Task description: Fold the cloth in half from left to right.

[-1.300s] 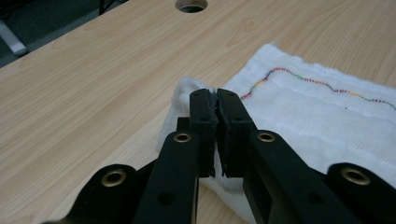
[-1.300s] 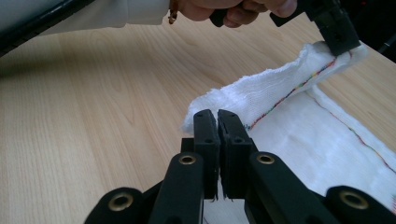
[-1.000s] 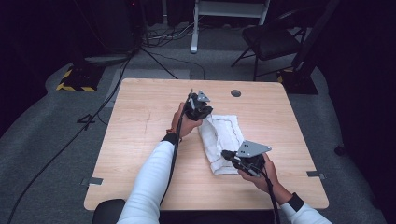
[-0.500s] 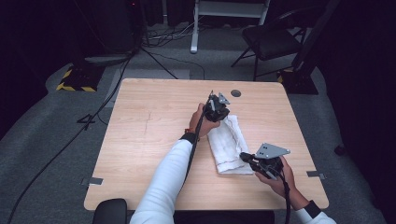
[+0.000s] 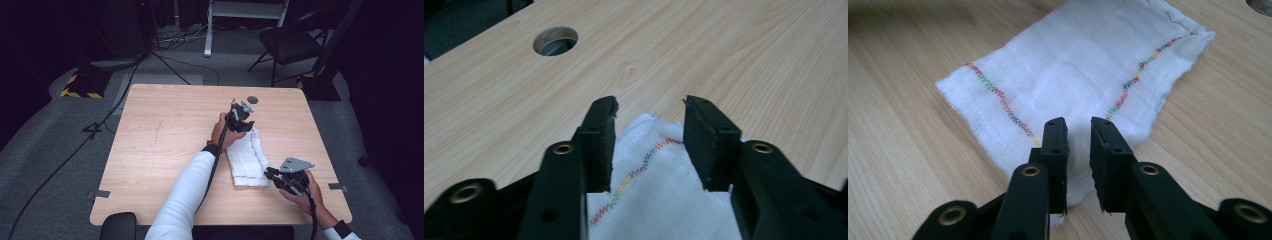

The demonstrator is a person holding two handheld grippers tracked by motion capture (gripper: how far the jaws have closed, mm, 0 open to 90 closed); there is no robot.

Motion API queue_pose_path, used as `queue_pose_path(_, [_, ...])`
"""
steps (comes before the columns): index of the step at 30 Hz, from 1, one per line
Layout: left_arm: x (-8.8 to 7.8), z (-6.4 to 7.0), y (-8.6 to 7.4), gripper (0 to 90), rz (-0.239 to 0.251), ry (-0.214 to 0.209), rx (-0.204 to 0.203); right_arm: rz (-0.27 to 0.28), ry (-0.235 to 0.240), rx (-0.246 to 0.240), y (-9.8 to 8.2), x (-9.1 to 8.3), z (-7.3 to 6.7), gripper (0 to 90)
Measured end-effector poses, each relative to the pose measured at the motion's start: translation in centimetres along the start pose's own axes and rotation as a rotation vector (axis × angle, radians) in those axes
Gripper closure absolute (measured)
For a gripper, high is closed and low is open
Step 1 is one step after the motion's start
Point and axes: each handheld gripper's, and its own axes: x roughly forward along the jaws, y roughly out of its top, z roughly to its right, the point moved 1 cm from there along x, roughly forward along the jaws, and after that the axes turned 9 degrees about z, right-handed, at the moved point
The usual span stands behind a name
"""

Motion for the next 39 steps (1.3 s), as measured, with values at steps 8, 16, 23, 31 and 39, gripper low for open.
queue_pose_path(8, [-4.7, 1.5, -1.7, 31.2, -0.025, -0.082, 0.066, 0.008, -0.038, 0.048, -0.5, -0.8, 1.6, 60.7])
queue_pose_path(16, [-7.7, 4.1, -5.1, 28.0, -0.059, -0.193, 0.093, -0.042, -0.042, 0.051, -1.2, 0.2, 3.0, 54.7])
queue_pose_path(23, [-8.5, 6.9, -7.4, 27.3, -0.151, -0.268, 0.185, -0.096, 0.010, 0.044, -2.3, 1.1, 3.6, 51.0])
queue_pose_path(31, [-8.6, 7.6, -9.0, 27.6, -0.186, -0.265, 0.205, -0.112, 0.040, 0.012, -2.5, 1.7, 2.9, 48.9])
queue_pose_path(39, [-10.0, 7.4, -10.2, 34.1, -0.175, -0.299, 0.178, -0.104, 0.081, 0.017, -2.4, 1.9, 1.8, 50.0])
